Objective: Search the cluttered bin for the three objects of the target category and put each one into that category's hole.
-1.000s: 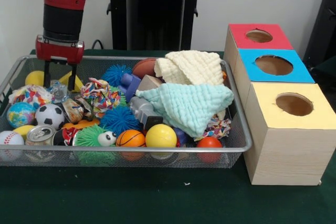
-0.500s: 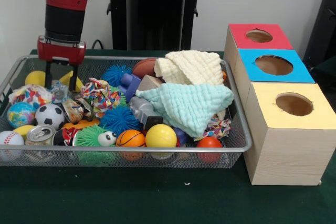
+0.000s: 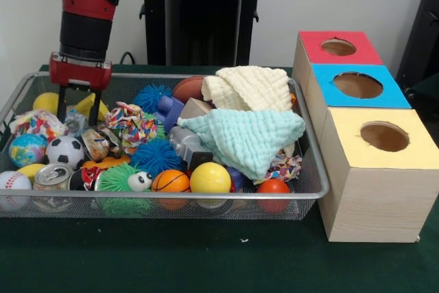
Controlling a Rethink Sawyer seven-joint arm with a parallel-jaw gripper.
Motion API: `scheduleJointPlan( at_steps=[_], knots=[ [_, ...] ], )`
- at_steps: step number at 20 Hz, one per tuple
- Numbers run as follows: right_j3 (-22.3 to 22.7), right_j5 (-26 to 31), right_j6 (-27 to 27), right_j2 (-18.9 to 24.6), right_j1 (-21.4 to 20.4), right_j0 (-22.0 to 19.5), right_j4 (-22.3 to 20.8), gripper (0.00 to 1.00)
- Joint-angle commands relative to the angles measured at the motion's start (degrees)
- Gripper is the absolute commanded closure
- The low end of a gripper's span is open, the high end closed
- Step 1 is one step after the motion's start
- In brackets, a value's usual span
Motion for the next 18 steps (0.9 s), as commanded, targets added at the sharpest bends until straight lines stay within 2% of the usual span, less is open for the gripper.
scheduleJointPlan(
  at_steps=[1, 13, 18],
  knots=[
    [-7.38, -0.04, 4.54, 2.14, 11.06, -0.12, -1.01, 0.00],
    [-8.36, 1.93, 3.86, 2.27, 11.26, 0.08, -1.28, 0.00],
    [-7.67, 3.21, 4.06, 4.68, 11.17, -2.23, -1.73, 0.00]
  ],
)
